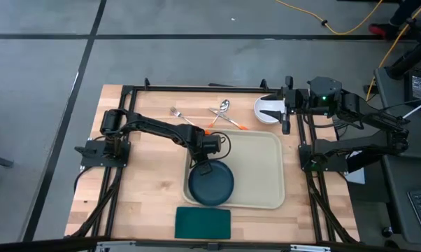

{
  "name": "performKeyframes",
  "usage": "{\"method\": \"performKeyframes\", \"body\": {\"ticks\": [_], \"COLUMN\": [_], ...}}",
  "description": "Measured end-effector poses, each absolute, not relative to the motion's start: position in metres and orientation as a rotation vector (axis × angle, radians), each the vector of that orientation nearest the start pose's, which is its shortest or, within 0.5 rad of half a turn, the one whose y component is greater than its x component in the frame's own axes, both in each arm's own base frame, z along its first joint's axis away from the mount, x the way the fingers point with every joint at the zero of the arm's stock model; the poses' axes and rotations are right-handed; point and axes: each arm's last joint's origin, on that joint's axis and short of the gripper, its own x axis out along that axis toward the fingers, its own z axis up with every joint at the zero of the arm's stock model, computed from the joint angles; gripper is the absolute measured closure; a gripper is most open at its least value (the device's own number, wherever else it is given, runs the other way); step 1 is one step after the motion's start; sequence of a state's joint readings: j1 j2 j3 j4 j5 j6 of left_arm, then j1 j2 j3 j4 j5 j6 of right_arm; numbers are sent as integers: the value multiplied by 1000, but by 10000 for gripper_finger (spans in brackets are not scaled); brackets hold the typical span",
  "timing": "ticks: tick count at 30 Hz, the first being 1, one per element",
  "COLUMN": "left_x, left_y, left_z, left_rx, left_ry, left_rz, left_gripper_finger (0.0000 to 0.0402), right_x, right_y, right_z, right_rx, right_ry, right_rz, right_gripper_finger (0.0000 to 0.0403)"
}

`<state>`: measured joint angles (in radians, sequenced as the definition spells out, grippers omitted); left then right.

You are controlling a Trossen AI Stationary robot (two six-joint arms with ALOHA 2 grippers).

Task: Set up tray
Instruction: Put the black plate on the white tray below the orange mug

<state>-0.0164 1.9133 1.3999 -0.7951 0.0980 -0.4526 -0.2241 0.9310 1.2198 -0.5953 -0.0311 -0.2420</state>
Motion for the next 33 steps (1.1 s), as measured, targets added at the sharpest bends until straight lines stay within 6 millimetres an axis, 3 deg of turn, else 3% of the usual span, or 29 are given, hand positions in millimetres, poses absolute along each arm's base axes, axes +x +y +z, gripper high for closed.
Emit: {"method": "performKeyframes", "body": {"ticks": [11, 18, 33], "left_x": [381, 381, 381], "left_y": [10, 8, -2], "left_z": [185, 183, 184], "left_rx": [-462, -437, -448], "left_ry": [1280, 1287, 1291], "left_rz": [227, 238, 224], "left_gripper_finger": [398, 394, 308], "right_x": [168, 168, 168], "right_y": [-37, -37, -37], "right_z": [413, 413, 413], "right_rx": [-202, -201, -200], "right_ry": [326, 326, 324], "right_rz": [-153, -146, -137], "right_gripper_finger": [197, 197, 197]}}
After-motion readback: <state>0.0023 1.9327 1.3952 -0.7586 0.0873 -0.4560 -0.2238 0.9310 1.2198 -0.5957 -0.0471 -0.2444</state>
